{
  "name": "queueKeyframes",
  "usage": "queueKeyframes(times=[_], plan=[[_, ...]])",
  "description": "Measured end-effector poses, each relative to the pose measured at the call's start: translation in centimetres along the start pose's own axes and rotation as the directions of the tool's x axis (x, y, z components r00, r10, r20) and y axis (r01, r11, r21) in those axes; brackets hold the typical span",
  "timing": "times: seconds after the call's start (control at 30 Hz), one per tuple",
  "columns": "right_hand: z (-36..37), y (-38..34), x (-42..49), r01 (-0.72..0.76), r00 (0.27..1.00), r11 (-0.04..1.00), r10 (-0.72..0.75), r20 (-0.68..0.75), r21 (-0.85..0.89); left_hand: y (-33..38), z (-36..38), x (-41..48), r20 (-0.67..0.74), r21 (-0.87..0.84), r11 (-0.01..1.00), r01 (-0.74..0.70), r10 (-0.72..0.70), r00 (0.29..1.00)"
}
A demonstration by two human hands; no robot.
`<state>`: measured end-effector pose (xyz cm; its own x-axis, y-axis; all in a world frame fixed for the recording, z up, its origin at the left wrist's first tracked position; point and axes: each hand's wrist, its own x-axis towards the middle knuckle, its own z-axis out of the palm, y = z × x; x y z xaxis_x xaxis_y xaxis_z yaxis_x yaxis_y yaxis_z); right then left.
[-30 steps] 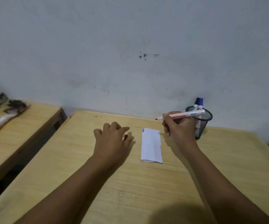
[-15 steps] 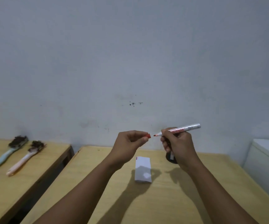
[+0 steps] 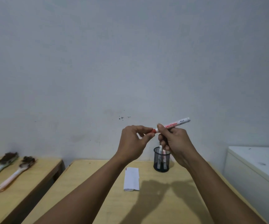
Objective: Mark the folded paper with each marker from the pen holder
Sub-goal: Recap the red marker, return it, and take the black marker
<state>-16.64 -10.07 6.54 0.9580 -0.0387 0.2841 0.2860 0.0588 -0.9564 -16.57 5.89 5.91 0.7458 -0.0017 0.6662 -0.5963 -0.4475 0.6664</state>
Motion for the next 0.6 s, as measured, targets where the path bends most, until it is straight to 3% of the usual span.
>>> queueKeyframes(times=[0.07, 0.13, 0.2, 0.23, 0.3, 0.43, 0.6], plan=[[-0.4, 0.5, 0.6, 0.025, 0.986, 0.992, -0.044, -0.158, -0.123, 0.1, 0.5, 0.7, -0.036, 0.053, 0.999, -0.005, 0.007, 0.999], [-1.2, 1.3, 1.3, 0.137, 0.920, 0.905, -0.267, -0.287, -0.402, 0.3, 1.0, 1.6, -0.073, 0.119, 0.993, -0.012, 0.021, 0.997], [-1.7, 2.3, 1.6, 0.296, 0.857, 0.711, -0.493, -0.153, -0.638, 0.6, 1.7, 2.3, -0.070, 0.202, 0.978, -0.059, 0.075, 0.995], [-2.0, 2.9, 2.0, 0.350, 0.839, 0.626, -0.540, -0.063, -0.697, 0.7, 2.0, 2.5, -0.054, 0.227, 0.970, -0.093, 0.108, 0.993], [-2.6, 3.6, 3.0, 0.397, 0.815, 0.558, -0.579, 0.000, -0.728, 0.6, 2.7, 3.1, -0.011, 0.211, 0.966, -0.151, 0.156, 0.988], [-4.1, 4.2, 5.8, 0.432, 0.808, 0.634, -0.588, -0.037, -0.642, -0.7, 4.1, 4.6, 0.020, 0.120, 0.983, -0.138, 0.137, 0.990], [-6.2, 7.1, 9.6, 0.303, 0.877, 0.756, -0.459, -0.140, -0.580, -5.6, 7.1, 6.5, 0.063, 0.195, 0.981, 0.000, -0.012, 0.998]])
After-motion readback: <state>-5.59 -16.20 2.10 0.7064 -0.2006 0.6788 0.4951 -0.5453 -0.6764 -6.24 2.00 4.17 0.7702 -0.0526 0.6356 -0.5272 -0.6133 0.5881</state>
